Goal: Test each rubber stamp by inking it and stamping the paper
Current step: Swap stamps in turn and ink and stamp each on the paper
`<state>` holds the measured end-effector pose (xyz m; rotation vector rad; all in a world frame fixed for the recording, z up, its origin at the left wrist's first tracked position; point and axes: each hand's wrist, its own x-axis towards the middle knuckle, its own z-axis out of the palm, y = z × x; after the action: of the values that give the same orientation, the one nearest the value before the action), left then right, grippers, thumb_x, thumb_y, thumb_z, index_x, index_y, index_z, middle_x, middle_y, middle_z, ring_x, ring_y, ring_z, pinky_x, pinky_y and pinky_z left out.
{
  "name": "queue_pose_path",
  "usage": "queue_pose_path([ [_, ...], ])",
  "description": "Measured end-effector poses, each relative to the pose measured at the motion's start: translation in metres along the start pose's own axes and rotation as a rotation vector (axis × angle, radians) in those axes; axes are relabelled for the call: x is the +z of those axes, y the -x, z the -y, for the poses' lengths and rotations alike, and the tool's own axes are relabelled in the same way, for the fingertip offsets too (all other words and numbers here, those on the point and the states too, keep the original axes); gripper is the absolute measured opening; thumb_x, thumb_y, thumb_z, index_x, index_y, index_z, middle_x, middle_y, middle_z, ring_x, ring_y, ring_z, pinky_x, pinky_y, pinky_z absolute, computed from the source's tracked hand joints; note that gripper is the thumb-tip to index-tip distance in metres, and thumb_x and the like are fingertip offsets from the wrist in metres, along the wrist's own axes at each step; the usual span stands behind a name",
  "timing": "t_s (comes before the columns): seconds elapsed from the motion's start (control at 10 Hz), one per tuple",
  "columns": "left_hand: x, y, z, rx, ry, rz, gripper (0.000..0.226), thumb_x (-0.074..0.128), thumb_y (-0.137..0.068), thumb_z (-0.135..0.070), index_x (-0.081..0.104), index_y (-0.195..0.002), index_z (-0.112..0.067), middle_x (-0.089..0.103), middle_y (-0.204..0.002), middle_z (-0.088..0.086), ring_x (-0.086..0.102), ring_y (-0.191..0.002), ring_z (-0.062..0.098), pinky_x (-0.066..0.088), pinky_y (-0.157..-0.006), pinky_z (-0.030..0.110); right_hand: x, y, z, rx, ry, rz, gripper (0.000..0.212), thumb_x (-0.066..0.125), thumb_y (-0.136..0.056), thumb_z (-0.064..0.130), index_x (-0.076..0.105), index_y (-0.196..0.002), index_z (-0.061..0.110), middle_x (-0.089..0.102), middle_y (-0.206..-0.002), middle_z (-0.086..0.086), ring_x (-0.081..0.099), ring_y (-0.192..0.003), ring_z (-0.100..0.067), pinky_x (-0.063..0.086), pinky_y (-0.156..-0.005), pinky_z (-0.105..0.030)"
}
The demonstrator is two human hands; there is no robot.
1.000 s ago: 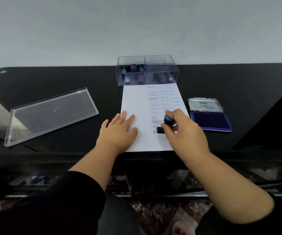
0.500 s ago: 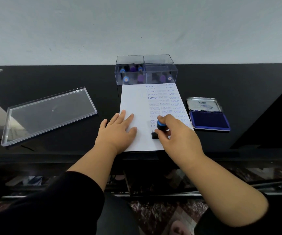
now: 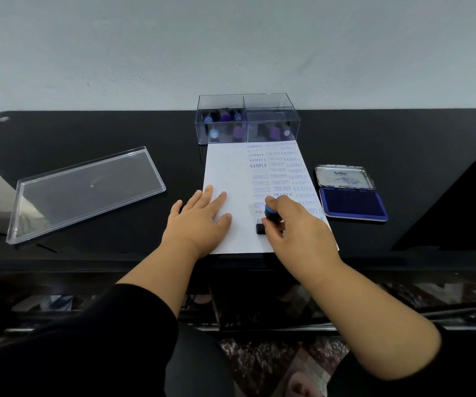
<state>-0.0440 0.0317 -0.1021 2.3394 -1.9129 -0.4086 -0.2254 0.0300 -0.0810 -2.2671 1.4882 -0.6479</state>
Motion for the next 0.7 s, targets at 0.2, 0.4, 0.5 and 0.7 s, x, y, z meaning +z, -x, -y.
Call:
queue_pose_path([
  [0.2, 0.001, 0.000, 0.000, 0.001, 0.009, -0.006, 0.052, 0.021, -0.100, -0.046, 0.008, -0.150, -0.039, -0.006, -0.159, -0.012, -0.005, -0.146, 0.006, -0.008, -0.117, 0.035, -0.017, -0.006, -0.012, 0.092, -0.183, -0.184, 0.027, 0.059, -0.089, 0.026, 0.054, -0.116, 0.025, 0.061, -0.100, 0.012, 0.057, -0.078, -0.011, 0.040, -0.067, -0.023],
  [0.4, 0.001, -0.001, 0.000, 0.001, 0.010, -0.014, 0.052, 0.022, -0.100, -0.046, 0.009, -0.150, -0.039, -0.005, -0.159, -0.012, -0.005, -0.146, 0.006, -0.007, -0.117, 0.035, -0.033, -0.013, -0.032, 0.190, -0.246, -0.278, 0.026, 0.061, -0.088, 0.026, 0.055, -0.114, 0.025, 0.051, -0.075, 0.019, 0.052, -0.069, -0.004, 0.037, -0.066, -0.023],
  [0.5, 0.001, 0.000, 0.000, -0.001, 0.004, -0.015, 0.052, 0.022, -0.100, -0.046, 0.009, -0.150, -0.039, -0.005, -0.159, -0.012, -0.005, -0.146, 0.006, -0.007, -0.117, 0.035, -0.035, -0.015, -0.035, 0.208, -0.267, -0.285, 0.025, 0.061, -0.088, 0.026, 0.054, -0.113, 0.026, 0.059, -0.085, 0.011, 0.058, -0.080, -0.014, 0.041, -0.067, -0.027],
  [0.7, 0.001, 0.000, -0.001, -0.008, 0.018, -0.018, 0.052, 0.023, -0.100, -0.046, 0.010, -0.150, -0.040, -0.004, -0.159, -0.013, -0.005, -0.146, 0.005, -0.007, -0.118, 0.035, -0.035, -0.017, -0.037, 0.193, -0.277, -0.294, 0.026, 0.061, -0.088, 0.026, 0.053, -0.113, 0.026, 0.063, -0.089, 0.003, 0.060, -0.081, -0.018, 0.046, -0.068, -0.031],
])
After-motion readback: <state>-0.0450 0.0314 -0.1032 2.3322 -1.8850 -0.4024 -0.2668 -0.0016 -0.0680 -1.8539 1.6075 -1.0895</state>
